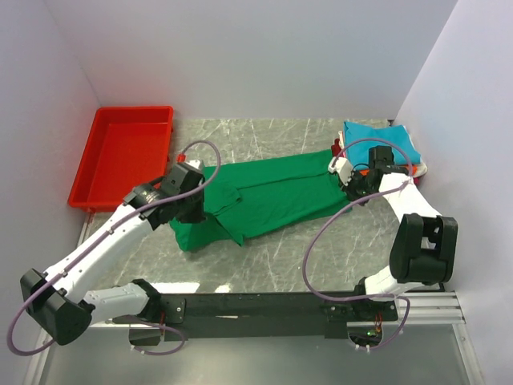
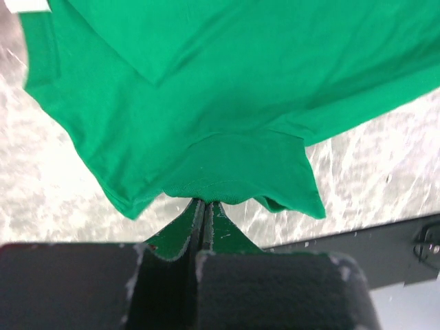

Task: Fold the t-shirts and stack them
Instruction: Fold the tshirt

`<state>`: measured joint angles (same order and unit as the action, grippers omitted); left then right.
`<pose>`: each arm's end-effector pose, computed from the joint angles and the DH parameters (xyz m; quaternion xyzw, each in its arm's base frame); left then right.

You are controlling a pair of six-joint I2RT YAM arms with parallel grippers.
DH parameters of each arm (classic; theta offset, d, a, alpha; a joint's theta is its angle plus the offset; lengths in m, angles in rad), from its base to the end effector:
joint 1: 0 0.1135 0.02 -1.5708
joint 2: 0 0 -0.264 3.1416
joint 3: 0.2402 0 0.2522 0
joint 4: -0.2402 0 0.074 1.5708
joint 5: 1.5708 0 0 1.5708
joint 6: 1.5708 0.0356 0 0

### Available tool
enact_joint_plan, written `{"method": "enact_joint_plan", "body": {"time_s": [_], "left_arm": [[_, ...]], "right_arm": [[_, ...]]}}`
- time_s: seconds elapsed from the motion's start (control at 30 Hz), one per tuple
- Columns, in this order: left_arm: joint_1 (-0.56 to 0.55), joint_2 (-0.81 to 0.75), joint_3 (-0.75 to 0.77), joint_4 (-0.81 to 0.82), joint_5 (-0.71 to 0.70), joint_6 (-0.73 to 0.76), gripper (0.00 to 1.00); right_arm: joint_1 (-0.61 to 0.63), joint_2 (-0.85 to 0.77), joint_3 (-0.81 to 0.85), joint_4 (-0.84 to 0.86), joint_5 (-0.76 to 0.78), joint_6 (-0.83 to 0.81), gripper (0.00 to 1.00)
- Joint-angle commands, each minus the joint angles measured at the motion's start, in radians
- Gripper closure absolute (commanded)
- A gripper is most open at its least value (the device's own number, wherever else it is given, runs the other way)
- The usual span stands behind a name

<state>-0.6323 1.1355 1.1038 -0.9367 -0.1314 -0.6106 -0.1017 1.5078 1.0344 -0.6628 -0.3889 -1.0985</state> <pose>0.1781 -0.1247 0.3150 -0.0091 0.9531 -0.1214 0.2772 0.2936 -0.0164 0.2217 -0.4946 0.8216 0.0363 0.2811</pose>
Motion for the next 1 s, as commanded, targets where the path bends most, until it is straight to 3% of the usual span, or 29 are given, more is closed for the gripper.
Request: {"method": "enact_joint_plan", "body": {"time_s": [0.0,0.97], "left_arm": [[0.039,0.018,0.063,0.058,-0.019,0.063,1.0],[0.215,0.314,0.241,0.193,0.039,0.235,1.0]], "right_arm": [[0.002,0.02,0.035,0.049,0.007,0.051,1.0],[0.011,0.172,0.082,0.198,0.07,0.256,1.0]]}}
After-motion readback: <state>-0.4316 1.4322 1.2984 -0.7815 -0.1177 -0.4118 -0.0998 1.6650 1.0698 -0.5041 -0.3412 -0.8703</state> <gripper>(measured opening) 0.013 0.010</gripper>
